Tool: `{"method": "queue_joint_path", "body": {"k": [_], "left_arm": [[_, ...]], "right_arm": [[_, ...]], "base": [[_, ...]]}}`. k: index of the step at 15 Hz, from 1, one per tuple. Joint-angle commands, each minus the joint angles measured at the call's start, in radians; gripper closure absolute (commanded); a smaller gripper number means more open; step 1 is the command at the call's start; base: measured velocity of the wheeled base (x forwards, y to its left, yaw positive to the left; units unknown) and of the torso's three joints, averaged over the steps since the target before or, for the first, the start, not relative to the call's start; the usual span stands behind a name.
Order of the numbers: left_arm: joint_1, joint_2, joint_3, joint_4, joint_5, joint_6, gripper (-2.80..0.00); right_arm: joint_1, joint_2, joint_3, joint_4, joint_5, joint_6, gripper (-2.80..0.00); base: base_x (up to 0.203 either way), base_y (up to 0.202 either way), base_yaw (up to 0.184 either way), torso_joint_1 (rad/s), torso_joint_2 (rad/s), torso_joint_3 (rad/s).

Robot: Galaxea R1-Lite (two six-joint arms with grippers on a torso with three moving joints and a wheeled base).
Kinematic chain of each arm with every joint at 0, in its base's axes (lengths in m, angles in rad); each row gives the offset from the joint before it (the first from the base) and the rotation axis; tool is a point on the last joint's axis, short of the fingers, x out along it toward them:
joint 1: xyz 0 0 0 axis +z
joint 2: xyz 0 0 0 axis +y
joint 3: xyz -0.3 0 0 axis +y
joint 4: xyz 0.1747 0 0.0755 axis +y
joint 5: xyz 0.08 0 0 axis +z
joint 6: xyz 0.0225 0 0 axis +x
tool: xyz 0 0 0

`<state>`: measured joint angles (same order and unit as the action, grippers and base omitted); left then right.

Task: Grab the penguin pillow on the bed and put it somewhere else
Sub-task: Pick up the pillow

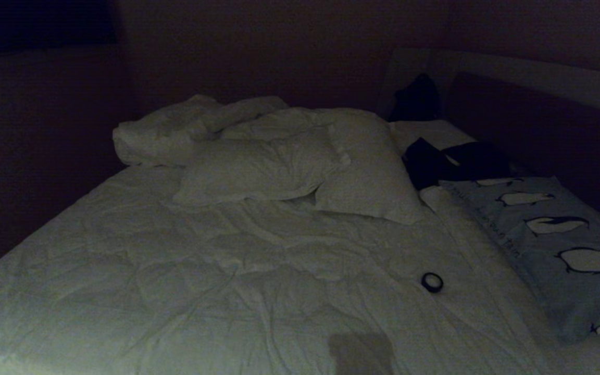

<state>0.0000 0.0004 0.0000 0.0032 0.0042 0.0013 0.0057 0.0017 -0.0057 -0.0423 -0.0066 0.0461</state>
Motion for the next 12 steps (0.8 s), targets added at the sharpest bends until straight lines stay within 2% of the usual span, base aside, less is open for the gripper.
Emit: {"method": "queue_joint_path", "body": {"k": [1, 6, 12], "left_arm": [[0.000, 0.000, 0.002, 0.000, 0.000, 0.000, 0.00], [-0.001, 0.000, 0.002, 0.000, 0.000, 0.000, 0.00], [0.000, 0.000, 0.002, 0.001, 0.000, 0.000, 0.00]], "right_arm": [[0.000, 0.001, 0.001, -0.002, 0.000, 0.004, 0.00], [0.000, 0.000, -0.001, 0.047, -0.003, -0.053, 0.00], [0.000, 0.000, -0.005, 0.053, 0.002, -0.052, 0.00]], "base": [[0.000, 0.000, 0.000, 0.000, 0.00, 0.000], [0.000, 0.000, 0.000, 0.000, 0.00, 0.000], [0.000, 0.000, 0.000, 0.000, 0.00, 0.000]]}}
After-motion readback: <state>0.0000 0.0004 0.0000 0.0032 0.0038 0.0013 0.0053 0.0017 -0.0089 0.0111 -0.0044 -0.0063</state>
